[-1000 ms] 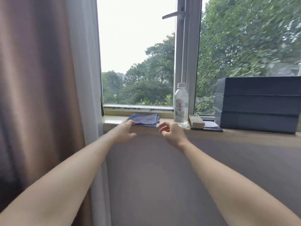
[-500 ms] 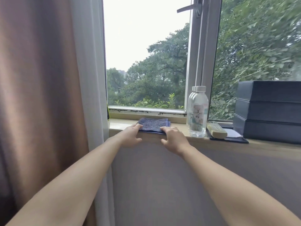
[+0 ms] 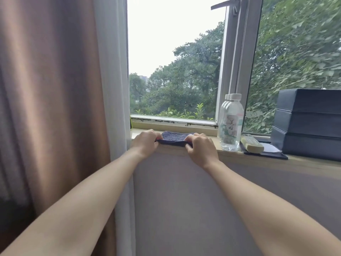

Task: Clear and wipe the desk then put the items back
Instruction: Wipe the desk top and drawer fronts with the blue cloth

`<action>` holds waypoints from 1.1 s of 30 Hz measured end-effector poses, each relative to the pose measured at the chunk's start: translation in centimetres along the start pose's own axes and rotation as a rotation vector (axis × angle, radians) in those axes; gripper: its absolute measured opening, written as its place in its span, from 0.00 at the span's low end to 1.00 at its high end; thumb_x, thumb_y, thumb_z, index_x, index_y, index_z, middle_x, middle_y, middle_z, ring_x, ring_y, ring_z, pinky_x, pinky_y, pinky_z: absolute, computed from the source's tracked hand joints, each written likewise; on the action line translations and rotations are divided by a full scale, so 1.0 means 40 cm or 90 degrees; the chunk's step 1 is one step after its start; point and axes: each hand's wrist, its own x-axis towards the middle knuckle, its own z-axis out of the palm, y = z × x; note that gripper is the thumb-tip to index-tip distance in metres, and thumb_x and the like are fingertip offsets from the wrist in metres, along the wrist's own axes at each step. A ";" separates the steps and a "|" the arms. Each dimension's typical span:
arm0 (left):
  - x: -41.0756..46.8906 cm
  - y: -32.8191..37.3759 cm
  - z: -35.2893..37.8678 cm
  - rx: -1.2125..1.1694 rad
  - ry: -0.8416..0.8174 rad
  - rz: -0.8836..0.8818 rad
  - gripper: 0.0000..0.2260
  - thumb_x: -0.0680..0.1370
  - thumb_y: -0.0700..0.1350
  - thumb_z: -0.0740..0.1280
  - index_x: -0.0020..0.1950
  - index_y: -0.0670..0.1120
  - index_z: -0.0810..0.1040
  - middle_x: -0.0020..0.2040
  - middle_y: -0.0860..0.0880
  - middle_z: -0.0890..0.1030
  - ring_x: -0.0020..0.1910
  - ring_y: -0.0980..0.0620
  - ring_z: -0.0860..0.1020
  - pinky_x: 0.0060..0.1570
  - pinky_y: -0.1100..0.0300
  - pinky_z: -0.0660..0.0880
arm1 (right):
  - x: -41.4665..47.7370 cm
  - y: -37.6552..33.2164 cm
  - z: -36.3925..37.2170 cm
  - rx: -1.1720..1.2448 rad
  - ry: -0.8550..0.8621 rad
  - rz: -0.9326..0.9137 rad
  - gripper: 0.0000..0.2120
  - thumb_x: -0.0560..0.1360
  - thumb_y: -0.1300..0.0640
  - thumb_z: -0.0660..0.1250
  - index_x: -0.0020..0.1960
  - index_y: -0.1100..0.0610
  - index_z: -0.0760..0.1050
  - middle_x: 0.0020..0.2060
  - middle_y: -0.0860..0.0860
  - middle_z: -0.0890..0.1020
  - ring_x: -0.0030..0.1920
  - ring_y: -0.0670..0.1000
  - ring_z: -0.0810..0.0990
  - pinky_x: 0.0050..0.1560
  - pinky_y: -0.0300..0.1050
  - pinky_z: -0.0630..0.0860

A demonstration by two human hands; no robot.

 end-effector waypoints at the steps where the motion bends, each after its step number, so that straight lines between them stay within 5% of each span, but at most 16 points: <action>1: -0.009 -0.004 -0.014 0.011 -0.001 0.002 0.14 0.79 0.41 0.62 0.62 0.52 0.79 0.60 0.48 0.79 0.61 0.45 0.76 0.56 0.55 0.71 | -0.005 -0.011 -0.005 0.004 0.003 -0.003 0.13 0.79 0.54 0.62 0.60 0.53 0.77 0.55 0.51 0.80 0.60 0.55 0.73 0.59 0.47 0.66; 13: -0.211 -0.082 -0.216 0.040 0.046 -0.049 0.10 0.81 0.45 0.61 0.58 0.52 0.80 0.57 0.50 0.78 0.57 0.44 0.76 0.56 0.52 0.73 | -0.079 -0.207 -0.032 0.133 0.036 -0.075 0.12 0.81 0.53 0.60 0.60 0.55 0.76 0.54 0.52 0.80 0.59 0.55 0.74 0.57 0.47 0.66; 22: -0.427 -0.209 -0.358 0.064 0.001 -0.142 0.10 0.80 0.44 0.61 0.57 0.51 0.80 0.56 0.51 0.79 0.56 0.48 0.76 0.58 0.51 0.73 | -0.138 -0.413 0.016 0.283 -0.082 -0.126 0.10 0.80 0.55 0.60 0.57 0.53 0.77 0.52 0.52 0.80 0.56 0.56 0.75 0.51 0.47 0.73; 25: -0.518 -0.267 -0.411 0.056 -0.039 -0.186 0.08 0.79 0.44 0.64 0.54 0.51 0.81 0.53 0.52 0.81 0.52 0.50 0.78 0.55 0.52 0.74 | -0.160 -0.499 0.056 0.310 -0.130 -0.173 0.07 0.79 0.56 0.60 0.52 0.52 0.77 0.43 0.47 0.76 0.53 0.56 0.74 0.49 0.50 0.76; 28: -0.589 -0.328 -0.448 0.024 -0.023 -0.244 0.06 0.78 0.44 0.65 0.52 0.51 0.81 0.48 0.52 0.81 0.44 0.51 0.80 0.47 0.52 0.80 | -0.180 -0.577 0.088 0.322 -0.151 -0.218 0.08 0.79 0.55 0.60 0.52 0.51 0.78 0.42 0.46 0.79 0.53 0.53 0.71 0.48 0.48 0.72; 33: -0.678 -0.454 -0.514 -0.035 0.013 -0.327 0.05 0.76 0.40 0.67 0.47 0.49 0.81 0.47 0.46 0.80 0.43 0.52 0.80 0.37 0.59 0.82 | -0.177 -0.743 0.149 0.341 -0.216 -0.233 0.06 0.78 0.52 0.61 0.46 0.49 0.75 0.42 0.49 0.81 0.47 0.57 0.77 0.44 0.47 0.73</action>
